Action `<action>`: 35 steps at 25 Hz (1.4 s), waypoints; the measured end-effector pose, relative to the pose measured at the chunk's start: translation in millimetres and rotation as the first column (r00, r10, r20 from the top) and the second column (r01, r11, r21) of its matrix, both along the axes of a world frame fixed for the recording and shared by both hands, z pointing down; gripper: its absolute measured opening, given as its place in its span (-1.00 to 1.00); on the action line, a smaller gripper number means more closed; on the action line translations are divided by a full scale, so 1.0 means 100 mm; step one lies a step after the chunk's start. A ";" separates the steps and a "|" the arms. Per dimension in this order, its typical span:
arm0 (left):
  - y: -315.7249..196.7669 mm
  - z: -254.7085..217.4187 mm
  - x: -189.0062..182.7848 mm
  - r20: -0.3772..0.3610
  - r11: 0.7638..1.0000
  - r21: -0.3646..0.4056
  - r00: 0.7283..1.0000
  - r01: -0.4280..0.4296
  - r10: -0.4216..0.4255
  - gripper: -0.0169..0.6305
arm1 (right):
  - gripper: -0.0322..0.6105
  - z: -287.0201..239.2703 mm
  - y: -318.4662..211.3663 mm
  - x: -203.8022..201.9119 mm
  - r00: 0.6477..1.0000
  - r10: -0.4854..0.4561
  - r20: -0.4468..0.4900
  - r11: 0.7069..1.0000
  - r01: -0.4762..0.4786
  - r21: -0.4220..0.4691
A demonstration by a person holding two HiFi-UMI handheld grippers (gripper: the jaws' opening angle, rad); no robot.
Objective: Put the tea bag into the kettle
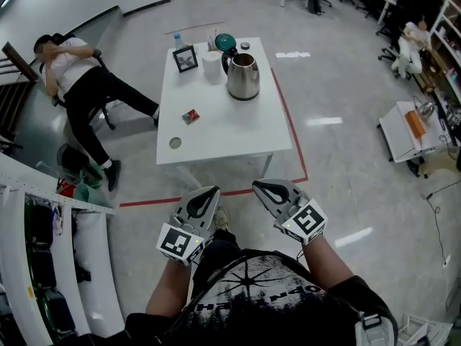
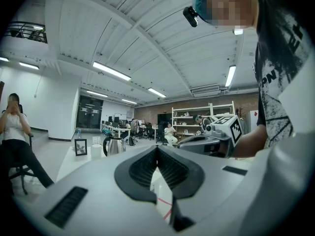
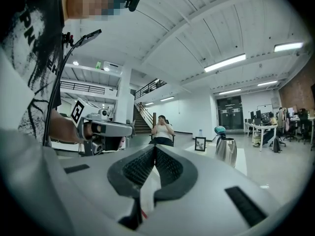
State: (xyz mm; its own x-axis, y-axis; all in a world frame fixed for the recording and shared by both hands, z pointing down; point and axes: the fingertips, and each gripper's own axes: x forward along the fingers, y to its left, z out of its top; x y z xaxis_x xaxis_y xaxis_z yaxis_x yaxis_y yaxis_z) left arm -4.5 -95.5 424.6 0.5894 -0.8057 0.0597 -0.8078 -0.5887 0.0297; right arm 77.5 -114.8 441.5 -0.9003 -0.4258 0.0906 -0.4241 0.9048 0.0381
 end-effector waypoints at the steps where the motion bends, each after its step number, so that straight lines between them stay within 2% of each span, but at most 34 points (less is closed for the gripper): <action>1: -0.10 0.00 -0.07 -0.002 1.000 -0.002 1.000 -0.002 0.002 -0.92 | -0.87 -0.01 -0.10 -0.07 1.000 -0.003 -0.001 1.000 0.003 0.006; 14: -1.47 -0.01 -1.05 0.019 0.999 -0.035 0.999 -0.029 0.030 -0.92 | -0.87 -0.03 -1.47 -1.06 1.000 0.011 -0.006 1.000 -0.011 -0.014; 21: -1.98 0.07 -1.44 0.026 0.997 -0.070 0.999 -0.027 0.029 -0.92 | -0.87 0.21 -2.05 -1.53 0.997 0.002 -0.084 1.000 -0.004 -0.017; 25: -2.14 0.13 -1.58 -0.003 0.996 -0.088 1.000 -0.026 0.025 -0.92 | -0.87 0.45 -2.32 -1.75 0.994 -0.009 -0.107 0.997 0.000 -0.081; 28: -2.20 0.21 -1.69 -0.028 0.995 -0.094 0.999 -0.025 0.023 -0.92 | -0.87 0.71 -2.53 -1.94 0.988 -0.023 -0.155 0.991 0.001 -0.137; 32: -2.29 0.33 -1.96 -0.030 0.994 -0.112 0.999 0.018 -0.021 -0.92 | -0.85 1.04 -2.80 -2.21 0.972 -0.034 -0.231 0.985 -0.007 -0.174; 33: -2.30 0.35 -2.03 -0.029 0.993 -0.115 0.999 0.032 -0.035 -0.92 | -0.82 1.12 -2.85 -2.27 0.968 -0.042 -0.247 0.982 -0.006 -0.188; 35: -2.32 0.37 -2.11 -0.027 0.990 -0.129 0.998 0.054 -0.058 -0.92 | -0.62 1.28 -2.95 -2.38 0.959 -0.060 -0.276 0.974 -0.004 -0.226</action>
State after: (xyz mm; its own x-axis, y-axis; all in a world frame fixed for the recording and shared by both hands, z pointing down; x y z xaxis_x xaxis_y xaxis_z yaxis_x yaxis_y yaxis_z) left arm -215.7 -327.5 461.4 0.5466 -0.8243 0.1476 -0.8370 -0.5322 0.1273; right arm -160.7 -409.7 569.7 -0.8363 -0.3409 0.4294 -0.3997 0.9152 -0.0517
